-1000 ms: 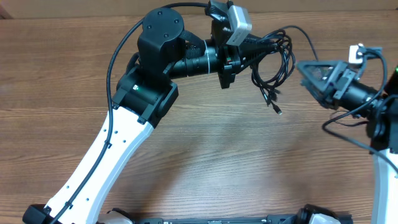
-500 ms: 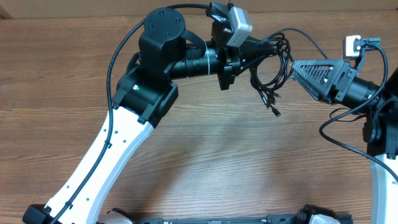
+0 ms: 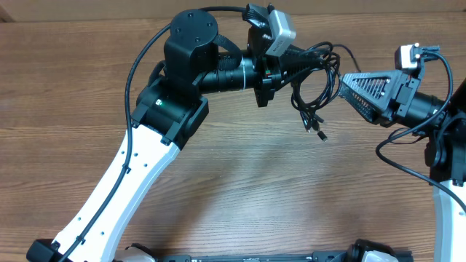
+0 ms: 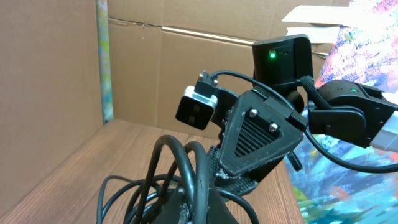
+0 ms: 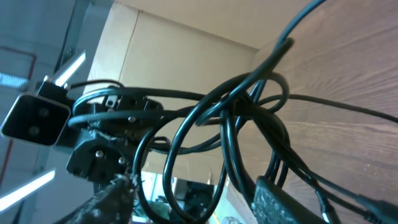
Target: Untangle cables
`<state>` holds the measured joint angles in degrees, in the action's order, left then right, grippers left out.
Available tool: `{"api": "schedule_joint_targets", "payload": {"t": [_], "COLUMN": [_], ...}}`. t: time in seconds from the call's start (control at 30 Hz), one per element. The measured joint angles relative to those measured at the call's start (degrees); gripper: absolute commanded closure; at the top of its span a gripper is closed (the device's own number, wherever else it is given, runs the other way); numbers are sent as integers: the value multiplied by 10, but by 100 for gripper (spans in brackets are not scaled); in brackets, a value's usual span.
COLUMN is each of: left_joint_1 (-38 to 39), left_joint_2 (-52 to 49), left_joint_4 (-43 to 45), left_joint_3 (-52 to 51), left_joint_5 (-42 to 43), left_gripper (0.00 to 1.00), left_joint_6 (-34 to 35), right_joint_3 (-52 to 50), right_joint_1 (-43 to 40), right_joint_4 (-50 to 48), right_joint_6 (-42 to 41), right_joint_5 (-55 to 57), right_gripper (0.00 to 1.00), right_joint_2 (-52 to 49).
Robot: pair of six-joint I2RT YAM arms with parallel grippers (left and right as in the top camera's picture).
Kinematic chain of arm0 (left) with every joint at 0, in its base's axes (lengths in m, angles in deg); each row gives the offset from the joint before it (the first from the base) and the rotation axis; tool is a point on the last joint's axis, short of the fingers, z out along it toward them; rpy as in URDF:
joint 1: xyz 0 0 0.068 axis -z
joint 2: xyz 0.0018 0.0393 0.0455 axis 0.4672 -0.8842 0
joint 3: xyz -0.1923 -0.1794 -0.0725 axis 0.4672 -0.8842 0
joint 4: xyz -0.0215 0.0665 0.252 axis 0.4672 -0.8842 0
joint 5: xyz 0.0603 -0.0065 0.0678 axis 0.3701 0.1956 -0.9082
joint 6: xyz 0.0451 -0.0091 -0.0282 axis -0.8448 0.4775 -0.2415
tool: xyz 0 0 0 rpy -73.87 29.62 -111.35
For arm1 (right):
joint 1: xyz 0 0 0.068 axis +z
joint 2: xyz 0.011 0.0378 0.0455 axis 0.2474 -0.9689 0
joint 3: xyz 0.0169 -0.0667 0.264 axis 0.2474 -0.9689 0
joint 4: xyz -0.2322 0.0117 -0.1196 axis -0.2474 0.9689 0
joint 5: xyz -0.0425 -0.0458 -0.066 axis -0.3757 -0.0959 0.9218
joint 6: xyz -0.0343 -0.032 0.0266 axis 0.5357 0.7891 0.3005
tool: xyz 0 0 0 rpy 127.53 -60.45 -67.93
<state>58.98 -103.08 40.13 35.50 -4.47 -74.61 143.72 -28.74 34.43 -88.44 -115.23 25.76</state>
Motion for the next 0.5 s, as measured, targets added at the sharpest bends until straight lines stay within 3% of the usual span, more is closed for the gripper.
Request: {"api": "schedule_joint_targets", "payload": {"t": [0.1,0.5], "left_joint_1": [0,0], "left_joint_2": [0,0], "left_joint_4": [0,0], "left_joint_3": [0,0], "left_joint_5": [0,0], "left_gripper": [96,96], "left_joint_6": [0,-1], "right_joint_3": [0,0], "right_joint_1": [0,0], "right_joint_4": [0,5], "right_joint_6": [0,-2], "right_joint_5": [-2,-8], "right_gripper": [55,53], "right_joint_2": [0,0]}}
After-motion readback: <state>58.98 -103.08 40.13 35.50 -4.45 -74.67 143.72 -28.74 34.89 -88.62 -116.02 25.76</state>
